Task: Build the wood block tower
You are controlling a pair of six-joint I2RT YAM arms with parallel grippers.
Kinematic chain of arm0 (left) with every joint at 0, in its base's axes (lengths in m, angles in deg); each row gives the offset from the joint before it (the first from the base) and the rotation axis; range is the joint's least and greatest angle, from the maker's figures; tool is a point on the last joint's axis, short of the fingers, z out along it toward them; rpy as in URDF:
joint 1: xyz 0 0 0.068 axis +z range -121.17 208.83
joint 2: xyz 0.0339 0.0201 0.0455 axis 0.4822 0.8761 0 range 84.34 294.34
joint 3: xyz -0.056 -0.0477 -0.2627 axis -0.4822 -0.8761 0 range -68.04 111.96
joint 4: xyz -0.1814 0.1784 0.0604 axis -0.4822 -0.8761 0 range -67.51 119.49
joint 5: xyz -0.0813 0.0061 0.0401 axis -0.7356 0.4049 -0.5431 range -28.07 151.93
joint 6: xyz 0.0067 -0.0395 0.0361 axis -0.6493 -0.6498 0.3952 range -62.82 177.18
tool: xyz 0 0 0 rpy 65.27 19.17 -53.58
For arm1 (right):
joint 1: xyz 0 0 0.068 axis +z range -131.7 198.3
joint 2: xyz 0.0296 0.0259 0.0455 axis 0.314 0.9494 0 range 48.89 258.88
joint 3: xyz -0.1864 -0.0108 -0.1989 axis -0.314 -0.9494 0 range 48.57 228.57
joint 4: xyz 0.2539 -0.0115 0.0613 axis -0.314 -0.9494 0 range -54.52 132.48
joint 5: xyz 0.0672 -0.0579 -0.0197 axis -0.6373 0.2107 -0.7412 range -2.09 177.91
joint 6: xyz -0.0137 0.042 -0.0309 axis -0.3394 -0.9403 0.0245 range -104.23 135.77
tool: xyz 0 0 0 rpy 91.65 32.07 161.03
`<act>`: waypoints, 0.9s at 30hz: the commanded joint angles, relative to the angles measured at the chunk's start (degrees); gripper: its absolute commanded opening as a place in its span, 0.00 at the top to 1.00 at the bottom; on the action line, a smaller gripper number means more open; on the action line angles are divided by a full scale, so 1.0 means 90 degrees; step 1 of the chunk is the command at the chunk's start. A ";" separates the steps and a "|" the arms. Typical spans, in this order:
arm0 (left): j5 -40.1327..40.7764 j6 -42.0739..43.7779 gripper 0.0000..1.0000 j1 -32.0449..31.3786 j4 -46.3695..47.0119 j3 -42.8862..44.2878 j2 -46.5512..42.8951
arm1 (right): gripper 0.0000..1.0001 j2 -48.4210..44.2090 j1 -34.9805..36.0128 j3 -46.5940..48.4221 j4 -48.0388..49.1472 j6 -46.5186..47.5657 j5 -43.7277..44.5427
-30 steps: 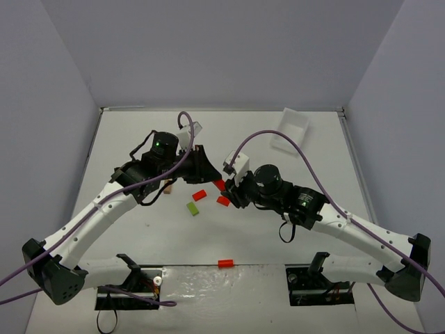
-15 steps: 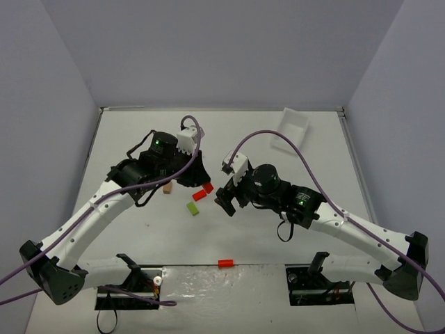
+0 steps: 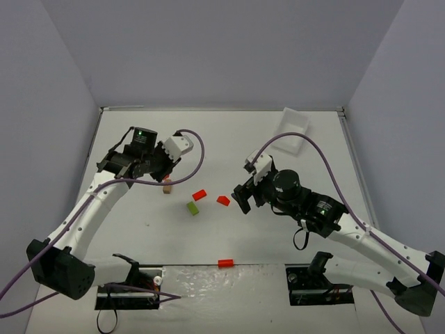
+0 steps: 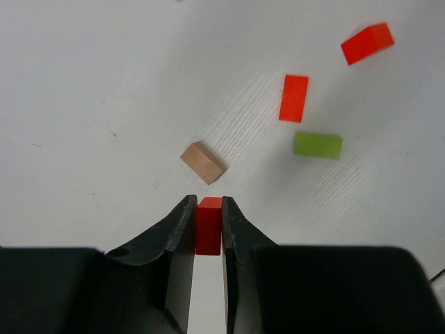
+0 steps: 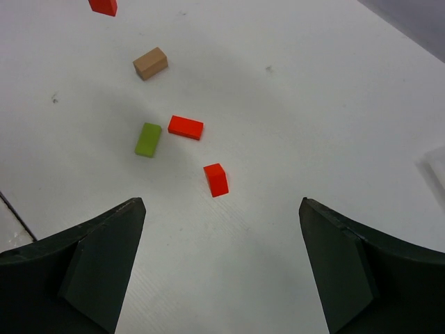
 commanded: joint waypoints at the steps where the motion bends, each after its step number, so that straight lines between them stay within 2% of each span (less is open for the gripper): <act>1: -0.0471 0.2144 1.00 0.0184 -0.0032 0.0080 0.0396 | 0.09 -0.0158 -0.0191 -0.0001 0.0078 -0.0020 0.0413; 9: -0.1434 0.2829 1.00 0.0595 0.0301 -0.0075 0.0844 | 0.09 -0.0089 -0.0865 0.0029 -0.0010 0.0000 0.0106; 16: -0.2689 0.2190 1.00 0.1206 0.2174 -0.0892 0.0577 | 0.09 0.0204 -0.1217 0.0143 -0.0020 0.0029 -0.0054; 19: -0.3208 0.2190 1.00 0.1462 0.2239 -0.0960 0.0744 | 0.09 0.0372 -0.1235 0.0226 -0.0020 0.0019 -0.0051; 24: -0.3575 0.2310 1.00 0.1750 0.2191 -0.0907 0.0995 | 0.09 0.0554 -0.1263 0.0330 -0.0020 0.0029 -0.0065; 27: -0.3576 0.2609 1.00 0.1760 0.1788 -0.0693 0.1245 | 0.09 0.0620 -0.1282 0.0348 -0.0023 0.0029 -0.0088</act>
